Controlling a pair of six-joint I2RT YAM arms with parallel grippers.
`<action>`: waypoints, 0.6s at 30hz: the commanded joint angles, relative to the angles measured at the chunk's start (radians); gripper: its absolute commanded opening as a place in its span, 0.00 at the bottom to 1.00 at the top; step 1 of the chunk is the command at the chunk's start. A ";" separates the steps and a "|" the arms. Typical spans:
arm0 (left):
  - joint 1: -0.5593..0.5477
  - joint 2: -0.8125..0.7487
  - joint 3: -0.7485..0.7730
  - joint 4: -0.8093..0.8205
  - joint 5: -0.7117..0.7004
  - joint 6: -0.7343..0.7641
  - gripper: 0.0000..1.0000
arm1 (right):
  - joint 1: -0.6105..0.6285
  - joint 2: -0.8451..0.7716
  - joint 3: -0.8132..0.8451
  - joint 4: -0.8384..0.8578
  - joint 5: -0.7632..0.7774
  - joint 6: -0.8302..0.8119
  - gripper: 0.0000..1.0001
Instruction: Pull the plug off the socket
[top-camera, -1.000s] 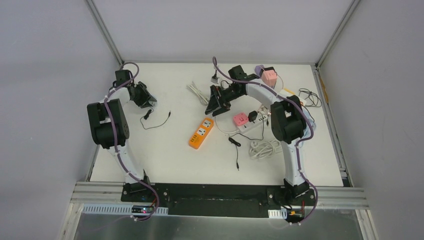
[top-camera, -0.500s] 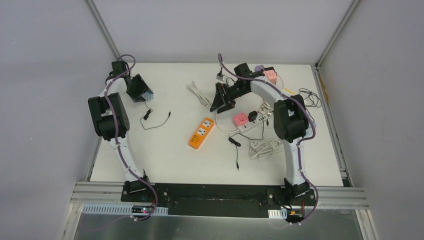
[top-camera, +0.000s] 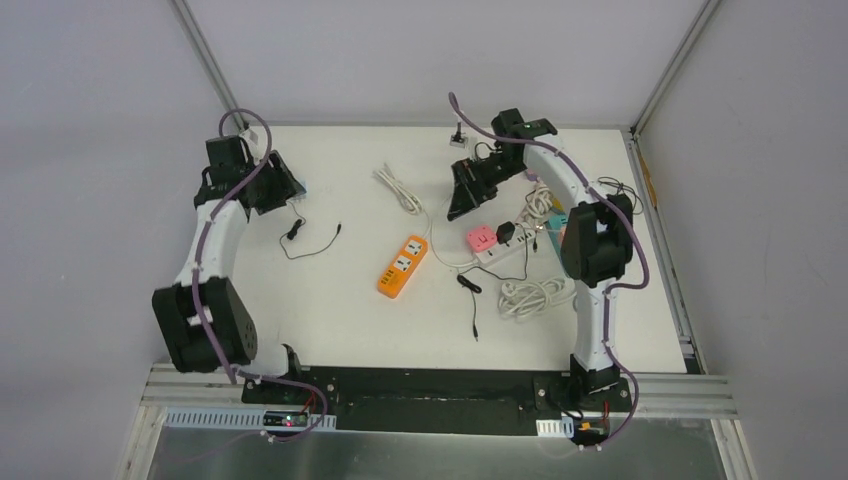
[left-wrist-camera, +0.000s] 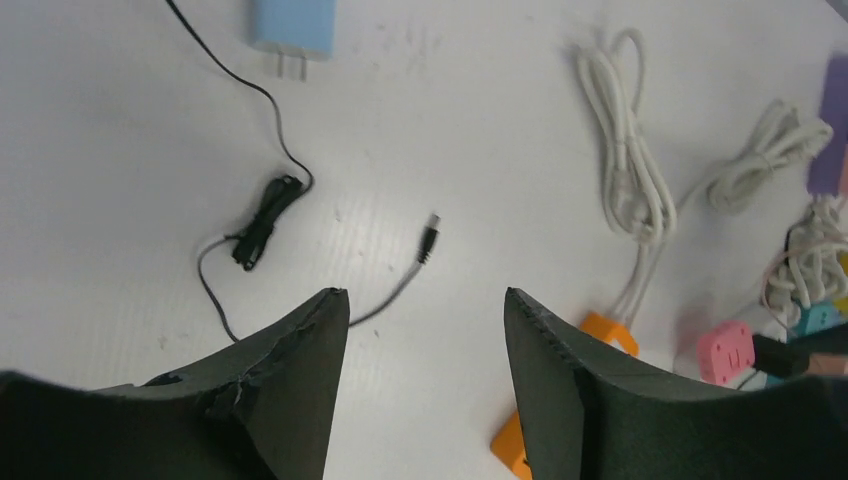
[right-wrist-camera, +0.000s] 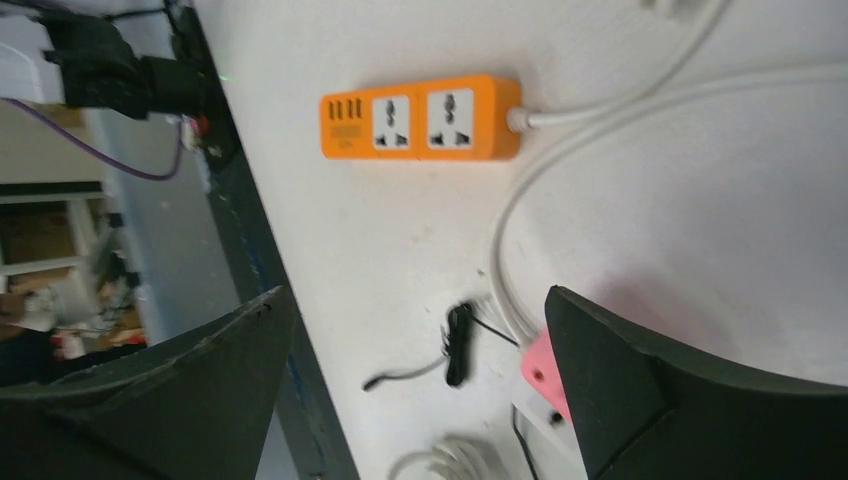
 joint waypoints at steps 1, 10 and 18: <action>-0.087 -0.232 -0.155 0.100 -0.026 0.030 0.59 | -0.047 -0.150 0.070 -0.191 0.138 -0.288 1.00; -0.181 -0.665 -0.449 0.290 -0.145 0.045 0.95 | -0.067 -0.253 0.134 -0.263 0.479 -0.296 1.00; -0.180 -0.799 -0.630 0.431 -0.020 -0.165 0.96 | -0.089 -0.255 0.134 -0.396 0.311 -0.357 1.00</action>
